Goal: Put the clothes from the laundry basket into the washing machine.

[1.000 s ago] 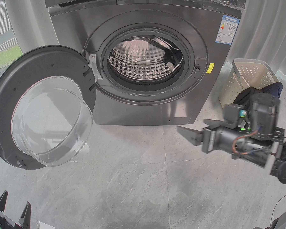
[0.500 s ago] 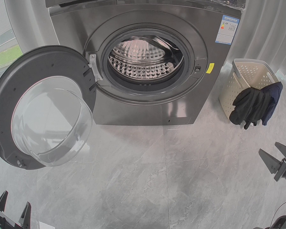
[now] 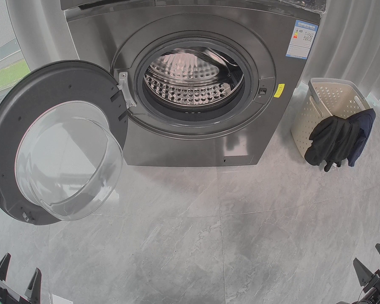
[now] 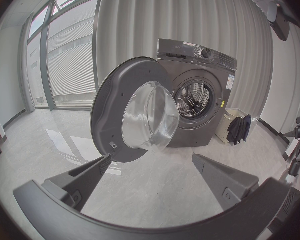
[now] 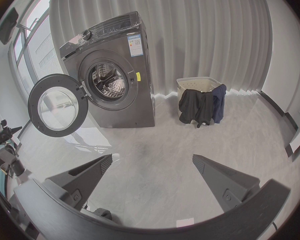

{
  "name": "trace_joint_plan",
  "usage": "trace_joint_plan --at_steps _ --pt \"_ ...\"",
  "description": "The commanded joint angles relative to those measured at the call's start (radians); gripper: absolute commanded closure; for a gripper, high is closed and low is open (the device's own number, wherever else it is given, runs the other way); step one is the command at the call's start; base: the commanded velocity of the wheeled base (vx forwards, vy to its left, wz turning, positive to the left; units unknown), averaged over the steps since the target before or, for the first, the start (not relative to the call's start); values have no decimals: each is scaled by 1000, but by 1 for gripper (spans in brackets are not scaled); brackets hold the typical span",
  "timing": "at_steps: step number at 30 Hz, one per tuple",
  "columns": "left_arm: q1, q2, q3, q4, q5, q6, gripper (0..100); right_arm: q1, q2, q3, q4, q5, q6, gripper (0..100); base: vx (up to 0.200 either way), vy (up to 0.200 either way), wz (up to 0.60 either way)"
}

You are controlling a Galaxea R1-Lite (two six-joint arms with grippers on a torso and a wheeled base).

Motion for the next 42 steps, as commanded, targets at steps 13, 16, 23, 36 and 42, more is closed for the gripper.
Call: trace_joint_plan --at_steps 13,16,23,36,42 --pt "0 -13 16 0 0 -3 0 -128 -144 39 -76 -144 -69 0 0 0 0" --pt "0 -13 16 0 0 -1 0 -187 -170 37 -68 -112 -94 0 0 0 0" --pt "0 -13 16 0 0 -1 0 -161 -205 42 -79 -22 -91 0 0 0 0" --pt "0 -13 16 0 0 0 0 -161 -205 37 -10 53 -95 0 0 0 0" --pt "-1 -12 16 0 0 0 0 -158 -206 42 -28 53 -94 0 0 -200 0"
